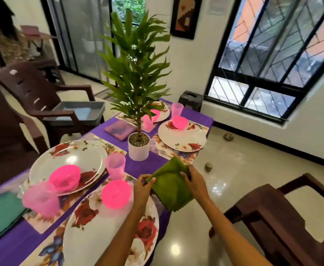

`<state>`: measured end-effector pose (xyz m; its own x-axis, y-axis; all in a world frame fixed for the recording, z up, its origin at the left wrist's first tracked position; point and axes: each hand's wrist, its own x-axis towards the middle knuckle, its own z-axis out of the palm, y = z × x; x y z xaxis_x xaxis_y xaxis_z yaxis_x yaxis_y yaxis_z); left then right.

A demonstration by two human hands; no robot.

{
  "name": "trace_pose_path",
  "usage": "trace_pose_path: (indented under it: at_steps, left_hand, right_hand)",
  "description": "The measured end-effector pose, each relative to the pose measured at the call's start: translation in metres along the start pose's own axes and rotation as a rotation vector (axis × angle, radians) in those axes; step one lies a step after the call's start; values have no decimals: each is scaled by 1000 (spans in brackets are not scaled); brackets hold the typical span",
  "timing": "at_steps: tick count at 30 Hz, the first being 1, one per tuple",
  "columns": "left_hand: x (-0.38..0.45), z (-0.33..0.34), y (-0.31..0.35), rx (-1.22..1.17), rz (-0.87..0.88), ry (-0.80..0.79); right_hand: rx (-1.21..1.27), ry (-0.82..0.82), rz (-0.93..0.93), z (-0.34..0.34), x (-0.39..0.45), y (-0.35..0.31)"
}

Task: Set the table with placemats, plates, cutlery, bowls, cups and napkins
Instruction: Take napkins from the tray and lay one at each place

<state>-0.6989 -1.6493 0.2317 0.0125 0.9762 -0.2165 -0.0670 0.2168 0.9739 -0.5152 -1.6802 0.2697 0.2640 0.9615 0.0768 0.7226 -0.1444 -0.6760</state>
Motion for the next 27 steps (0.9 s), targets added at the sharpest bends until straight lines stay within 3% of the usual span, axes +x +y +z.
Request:
trace_pose_path:
  at_steps: [4, 10, 13, 21, 27]
  left_hand:
    - [29, -1, -8, 207, -8, -6]
    - [95, 6, -6, 494, -125, 211]
    - [128, 2, -9, 687, -154, 225]
    - [164, 3, -22, 1114, -337, 120]
    - [161, 7, -22, 1295, -431, 161]
  right_hand:
    - [-100, -206, -23, 16, 67, 12]
    - [-122, -487, -132, 74, 165, 36]
    - [-72, -575, -136, 100, 199, 42]
    - [-50, -616, -179, 121, 224, 48]
    - [29, -641, -167, 126, 221, 57]
